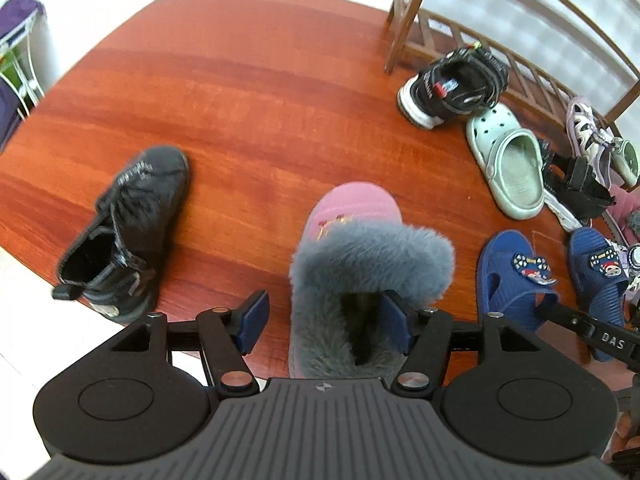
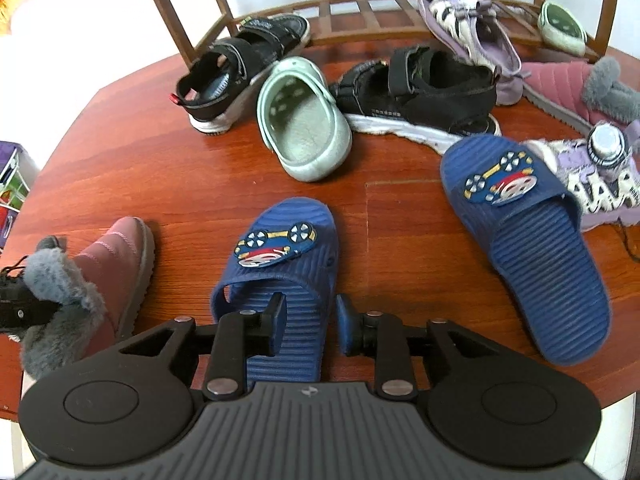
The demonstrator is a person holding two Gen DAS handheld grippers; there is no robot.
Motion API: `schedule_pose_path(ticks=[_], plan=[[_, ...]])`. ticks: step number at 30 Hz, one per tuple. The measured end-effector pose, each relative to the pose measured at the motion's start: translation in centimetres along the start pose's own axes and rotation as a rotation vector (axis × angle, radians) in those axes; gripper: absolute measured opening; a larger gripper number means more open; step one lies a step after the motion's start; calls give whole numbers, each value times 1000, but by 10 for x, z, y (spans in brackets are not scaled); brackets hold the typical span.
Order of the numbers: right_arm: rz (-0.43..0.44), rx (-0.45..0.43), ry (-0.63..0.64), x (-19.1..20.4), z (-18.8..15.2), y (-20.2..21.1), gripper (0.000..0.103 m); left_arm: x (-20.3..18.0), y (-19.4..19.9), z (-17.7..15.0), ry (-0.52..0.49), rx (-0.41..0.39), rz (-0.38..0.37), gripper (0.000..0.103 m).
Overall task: Organize scattered shoes
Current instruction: 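Set the pink slipper down with the left tool while the right tool places the blue slide beside its mate, then move the right tool to the black shoe beside the lilac sneaker and grasp it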
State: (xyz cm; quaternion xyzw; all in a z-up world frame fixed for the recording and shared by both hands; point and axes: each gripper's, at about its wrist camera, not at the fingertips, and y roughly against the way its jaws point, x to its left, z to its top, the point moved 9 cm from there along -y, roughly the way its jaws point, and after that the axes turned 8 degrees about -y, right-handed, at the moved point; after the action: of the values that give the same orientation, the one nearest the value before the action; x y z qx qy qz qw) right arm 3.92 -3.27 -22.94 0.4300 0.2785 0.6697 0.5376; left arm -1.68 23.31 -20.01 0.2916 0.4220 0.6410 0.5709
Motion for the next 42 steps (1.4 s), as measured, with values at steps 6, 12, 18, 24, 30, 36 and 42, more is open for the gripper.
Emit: schedule_pose_path(ticks=[6, 12, 18, 24, 30, 36, 42], plan=[[4, -9, 25, -11, 5, 21, 35, -15, 14, 12, 2, -36, 2, 66], [-13, -5, 47, -42, 13, 33, 37, -47, 21, 18, -42, -59, -5, 67], [-34, -3, 65, -80, 24, 45, 38, -90, 13, 16, -97, -47, -25, 67], [-69, -14, 73, -131, 39, 57, 43, -142, -1, 10, -118, -20, -51, 67], [-137, -29, 90, -194, 53, 76, 55, -197, -16, 4, -138, 11, -85, 67], [-226, -22, 185, -252, 73, 91, 73, -248, -31, -3, -155, 41, -111, 67], [-266, 26, 345, -289, 100, 98, 87, -281, -37, -12, -152, 60, -115, 67]])
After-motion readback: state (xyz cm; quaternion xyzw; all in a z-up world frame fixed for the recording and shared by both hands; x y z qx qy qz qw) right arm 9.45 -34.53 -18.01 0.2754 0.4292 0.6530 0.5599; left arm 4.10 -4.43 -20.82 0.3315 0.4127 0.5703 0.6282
